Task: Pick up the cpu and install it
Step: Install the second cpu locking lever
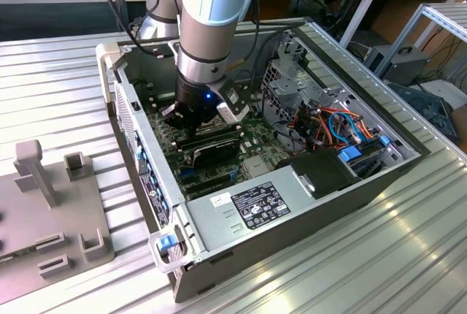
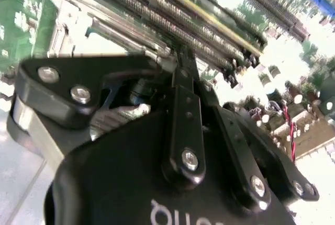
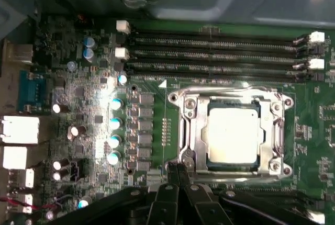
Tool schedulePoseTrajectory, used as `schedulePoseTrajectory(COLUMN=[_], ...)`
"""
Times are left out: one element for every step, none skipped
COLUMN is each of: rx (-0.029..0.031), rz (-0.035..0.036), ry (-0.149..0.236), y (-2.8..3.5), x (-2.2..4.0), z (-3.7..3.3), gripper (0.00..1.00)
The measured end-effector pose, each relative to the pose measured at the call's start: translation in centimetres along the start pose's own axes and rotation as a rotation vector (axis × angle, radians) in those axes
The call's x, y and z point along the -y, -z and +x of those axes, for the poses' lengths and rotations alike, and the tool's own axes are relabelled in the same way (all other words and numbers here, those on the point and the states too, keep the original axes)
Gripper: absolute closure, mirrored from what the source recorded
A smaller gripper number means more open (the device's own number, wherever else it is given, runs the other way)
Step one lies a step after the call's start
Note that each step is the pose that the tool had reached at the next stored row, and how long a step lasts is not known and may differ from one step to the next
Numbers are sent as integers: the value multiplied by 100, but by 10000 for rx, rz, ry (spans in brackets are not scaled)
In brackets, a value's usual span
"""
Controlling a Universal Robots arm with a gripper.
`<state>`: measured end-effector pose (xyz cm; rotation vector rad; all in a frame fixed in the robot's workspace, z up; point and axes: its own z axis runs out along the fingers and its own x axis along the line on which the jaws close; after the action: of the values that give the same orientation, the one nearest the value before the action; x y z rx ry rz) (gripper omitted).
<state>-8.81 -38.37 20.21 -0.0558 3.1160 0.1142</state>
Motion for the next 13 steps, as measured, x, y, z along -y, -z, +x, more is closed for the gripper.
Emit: schedulePoseTrajectory(rx=[-3,-4,-5,-5,-4,-4,-3,-4,-4,-3,-2,1,-6], rz=[2,4,5,5,4,4,4,4,3,4,8,20,60], ry=[0,0,0,0,0,0,0,0,0,0,0,0,1], y=[0,-1,-1,-2,-3,-3,-3,-3,-3,-3,-1,6,31], x=[0,0,1,1,1,1,1,1,1,0,0,-1,0], z=[0,0,1,1,1,1,0,0,0,0,0,0,0], gripper=[89,89,89,89,89,89,89,89,89,89,89,89,89])
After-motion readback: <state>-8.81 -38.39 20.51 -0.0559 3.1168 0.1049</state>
